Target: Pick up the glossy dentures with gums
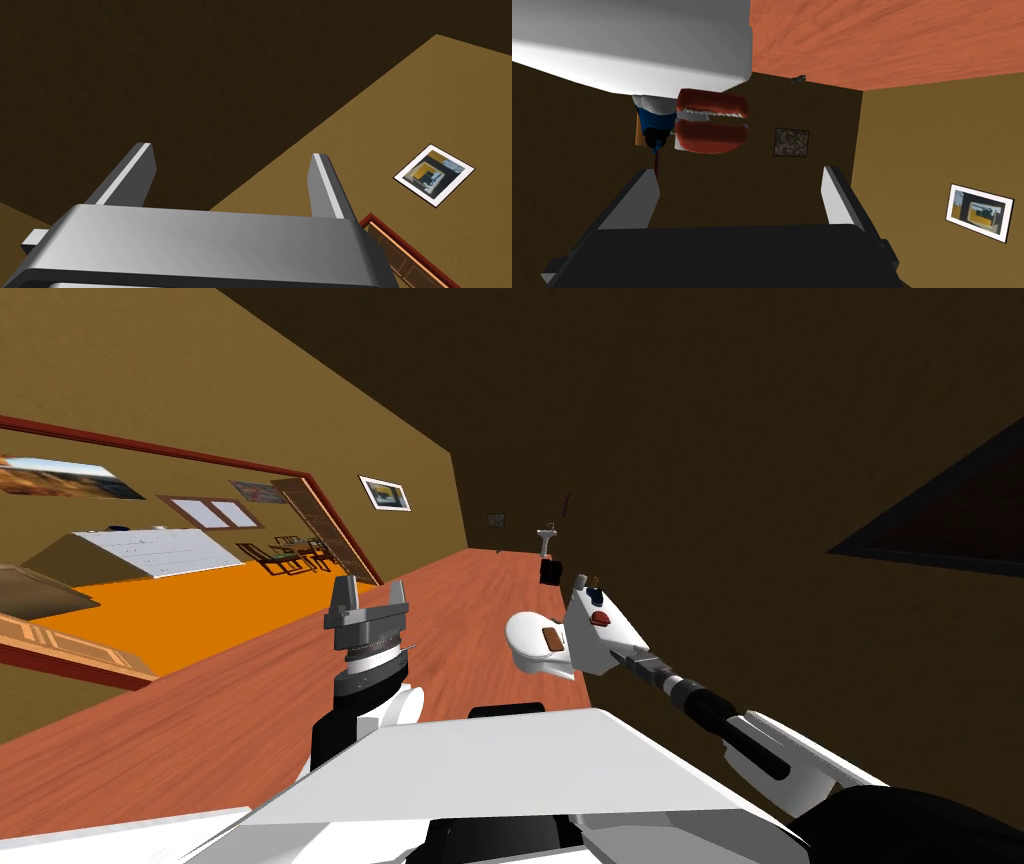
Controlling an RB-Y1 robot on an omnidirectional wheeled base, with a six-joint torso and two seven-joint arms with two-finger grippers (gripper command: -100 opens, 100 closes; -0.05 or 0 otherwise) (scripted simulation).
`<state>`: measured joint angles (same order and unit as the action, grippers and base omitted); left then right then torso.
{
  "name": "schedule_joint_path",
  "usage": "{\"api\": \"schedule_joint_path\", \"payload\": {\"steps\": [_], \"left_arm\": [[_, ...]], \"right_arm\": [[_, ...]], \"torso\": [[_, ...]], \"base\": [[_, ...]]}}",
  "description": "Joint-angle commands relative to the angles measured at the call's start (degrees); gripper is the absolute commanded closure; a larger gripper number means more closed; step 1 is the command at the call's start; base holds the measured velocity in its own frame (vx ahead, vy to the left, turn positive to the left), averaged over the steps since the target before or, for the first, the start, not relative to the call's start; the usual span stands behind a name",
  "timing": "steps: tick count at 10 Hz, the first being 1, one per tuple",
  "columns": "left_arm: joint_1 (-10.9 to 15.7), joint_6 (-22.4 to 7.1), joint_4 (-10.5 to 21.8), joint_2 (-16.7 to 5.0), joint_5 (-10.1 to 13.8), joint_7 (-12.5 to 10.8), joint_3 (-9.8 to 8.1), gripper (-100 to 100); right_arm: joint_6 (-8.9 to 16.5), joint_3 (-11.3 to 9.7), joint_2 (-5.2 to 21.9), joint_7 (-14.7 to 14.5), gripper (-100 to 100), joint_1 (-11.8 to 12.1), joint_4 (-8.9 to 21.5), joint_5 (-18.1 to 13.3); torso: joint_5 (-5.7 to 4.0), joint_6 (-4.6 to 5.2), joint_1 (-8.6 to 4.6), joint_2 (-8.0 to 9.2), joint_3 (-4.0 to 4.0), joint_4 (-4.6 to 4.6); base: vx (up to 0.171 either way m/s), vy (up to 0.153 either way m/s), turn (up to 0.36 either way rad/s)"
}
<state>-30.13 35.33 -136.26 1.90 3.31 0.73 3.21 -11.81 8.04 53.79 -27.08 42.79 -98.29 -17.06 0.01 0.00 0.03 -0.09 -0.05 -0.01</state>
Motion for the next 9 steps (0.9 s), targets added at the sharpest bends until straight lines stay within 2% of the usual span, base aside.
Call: {"api": "schedule_joint_path", "payload": {"steps": [1, 2, 3, 4, 9], "left_arm": [[0.0, 0.0, 0.0, 0.0, 0.0, 0.0, 0.00, 0], [0.0, 0.0, 0.0, 0.0, 0.0, 0.0, 0.00, 0], [0.0, 0.0, 0.0, 0.0, 0.0, 0.0, 0.00, 0], [0.0, 0.0, 0.0, 0.0, 0.0, 0.0, 0.00, 0], [0.0, 0.0, 0.0, 0.0, 0.0, 0.0, 0.00, 0]], "right_arm": [[1.1, 1.2, 2.9, -1.9, -100, 1.9, 1.2, -2.0], [1.1, 1.2, 3.8, -1.9, -100, 1.9, 1.2, -2.0], [1.6, 1.7, 5.8, -3.1, -100, 2.9, 2.3, -3.5], [1.6, 1.7, 6.1, -3.1, -100, 2.9, 2.3, -3.5], [2.9, 3.8, 16.1, -7.4, -100, 8.4, 8.2, -11.4]], "torso": [[0.00, 0.00, 0.00, 0.00, 0.00, 0.00], [0.01, 0.00, 0.05, 0.00, 0.00, 0.00], [0.02, 0.01, 0.04, 0.02, 0.01, 0.00], [0.01, 0.00, 0.03, -0.02, -0.01, 0.00], [0.04, -0.02, 0.15, -0.10, -0.06, -0.02]], "base": [[0.031, 0.047, 0.079], [0.030, 0.041, 0.032], [0.040, 0.039, 0.061], [0.032, 0.029, 0.031], [0.052, 0.059, 0.112]]}}
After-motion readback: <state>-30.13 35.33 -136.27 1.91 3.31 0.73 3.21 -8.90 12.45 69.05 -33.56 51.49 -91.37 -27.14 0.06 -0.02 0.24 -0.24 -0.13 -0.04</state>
